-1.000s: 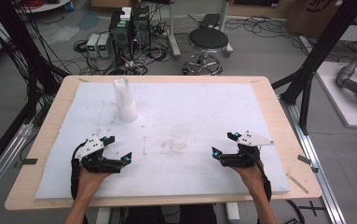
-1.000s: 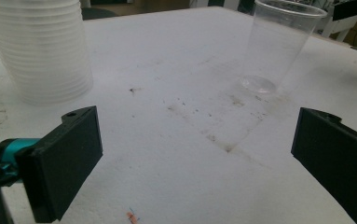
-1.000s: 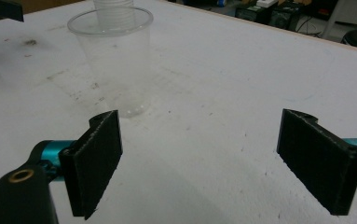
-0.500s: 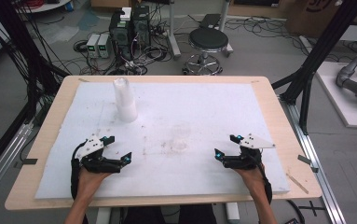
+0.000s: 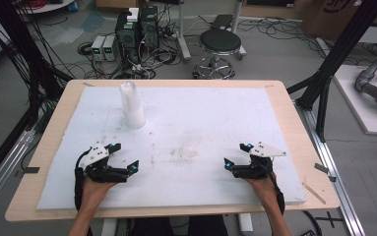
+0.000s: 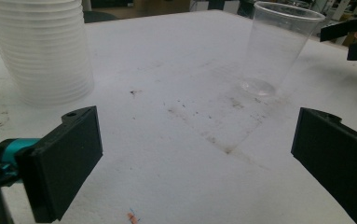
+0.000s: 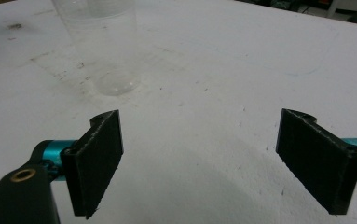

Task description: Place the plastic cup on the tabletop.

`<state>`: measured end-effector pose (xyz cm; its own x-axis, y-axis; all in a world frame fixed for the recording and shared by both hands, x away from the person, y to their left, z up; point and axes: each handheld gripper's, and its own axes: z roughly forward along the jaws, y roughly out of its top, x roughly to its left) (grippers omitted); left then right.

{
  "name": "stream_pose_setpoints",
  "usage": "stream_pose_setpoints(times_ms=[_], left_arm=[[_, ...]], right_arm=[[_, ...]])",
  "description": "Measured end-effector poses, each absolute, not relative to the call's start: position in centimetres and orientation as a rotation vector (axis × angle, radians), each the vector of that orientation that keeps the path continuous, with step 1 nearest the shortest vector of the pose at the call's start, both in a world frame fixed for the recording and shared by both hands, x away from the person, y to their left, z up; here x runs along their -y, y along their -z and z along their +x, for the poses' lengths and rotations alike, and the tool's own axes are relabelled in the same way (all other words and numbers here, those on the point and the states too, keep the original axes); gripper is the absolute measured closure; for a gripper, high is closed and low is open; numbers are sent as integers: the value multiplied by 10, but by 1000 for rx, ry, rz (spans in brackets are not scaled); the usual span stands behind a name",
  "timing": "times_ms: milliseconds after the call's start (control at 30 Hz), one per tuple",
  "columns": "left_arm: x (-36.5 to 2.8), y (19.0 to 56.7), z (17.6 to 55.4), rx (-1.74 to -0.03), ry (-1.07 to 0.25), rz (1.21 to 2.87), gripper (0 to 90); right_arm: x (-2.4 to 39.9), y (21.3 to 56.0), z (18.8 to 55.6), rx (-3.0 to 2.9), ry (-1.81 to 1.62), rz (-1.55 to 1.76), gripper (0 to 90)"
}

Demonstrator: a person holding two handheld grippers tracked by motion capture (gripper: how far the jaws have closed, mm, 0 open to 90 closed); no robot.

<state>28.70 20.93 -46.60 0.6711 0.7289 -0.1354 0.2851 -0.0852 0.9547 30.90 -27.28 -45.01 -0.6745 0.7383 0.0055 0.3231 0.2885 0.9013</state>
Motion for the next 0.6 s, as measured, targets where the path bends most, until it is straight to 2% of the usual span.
stream_pose_setpoints(times_ms=[600], left_arm=[[-209,466,287,-831,-455,1672,18]], right_arm=[[276,449,306,-2136,-1361,959,143]])
